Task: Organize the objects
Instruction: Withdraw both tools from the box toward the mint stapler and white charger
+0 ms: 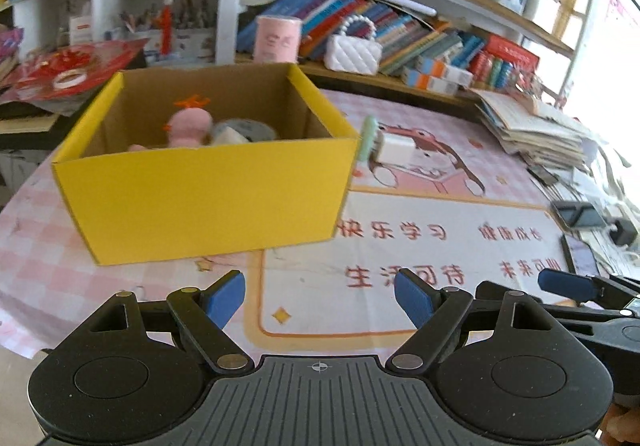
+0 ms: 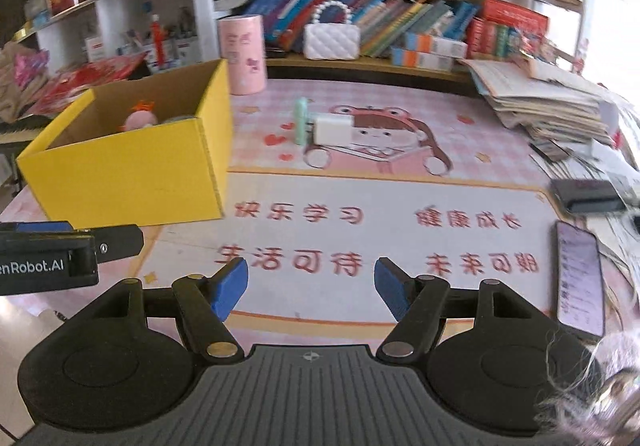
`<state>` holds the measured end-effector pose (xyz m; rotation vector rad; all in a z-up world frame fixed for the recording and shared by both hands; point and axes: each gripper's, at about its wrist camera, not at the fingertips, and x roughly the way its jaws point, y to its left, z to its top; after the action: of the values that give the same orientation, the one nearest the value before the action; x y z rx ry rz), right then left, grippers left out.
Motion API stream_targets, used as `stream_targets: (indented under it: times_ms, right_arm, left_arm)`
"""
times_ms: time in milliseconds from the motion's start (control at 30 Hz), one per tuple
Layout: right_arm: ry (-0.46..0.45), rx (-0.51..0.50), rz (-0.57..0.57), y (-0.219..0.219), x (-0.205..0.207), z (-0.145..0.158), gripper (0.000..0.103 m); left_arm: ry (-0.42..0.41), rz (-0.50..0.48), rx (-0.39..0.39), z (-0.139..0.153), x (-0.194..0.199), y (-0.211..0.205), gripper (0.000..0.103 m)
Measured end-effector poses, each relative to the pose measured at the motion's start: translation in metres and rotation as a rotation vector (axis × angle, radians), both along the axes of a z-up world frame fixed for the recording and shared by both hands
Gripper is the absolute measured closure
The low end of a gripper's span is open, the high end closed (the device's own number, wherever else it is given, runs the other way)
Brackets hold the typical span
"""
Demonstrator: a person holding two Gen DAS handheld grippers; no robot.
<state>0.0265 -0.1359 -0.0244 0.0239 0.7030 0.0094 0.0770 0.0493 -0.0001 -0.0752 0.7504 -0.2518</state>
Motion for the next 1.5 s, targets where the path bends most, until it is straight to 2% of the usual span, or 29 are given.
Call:
stream_targets:
  times_ms: [400,867,1200,1500]
  right_arm:
    - [0.027,-0.007,-0.1,-0.035,-0.011,-0.004,0.031]
    - [0.049,-0.001,-0.174,-0.072,-0.007,-0.01,0.03]
    - [0.077,0.008,-0.164,-0.092,0.009,-0.018,0.03]
    - [0.05,0.01,-0.119,-0.11,0.039,-0.016,0.031]
  left_arm:
    - [0.045,-0.115,0.014,-0.011,0.005,-0.045,0.018]
    - [0.061,-0.186,0.022,-0.018,0.018,-0.087,0.018]
    - [0.084,-0.173,0.032,-0.026,0.031,-0.107,0.018]
    - [0.008,-0.127,0.041,-0.018,0.053,-0.126,0.019]
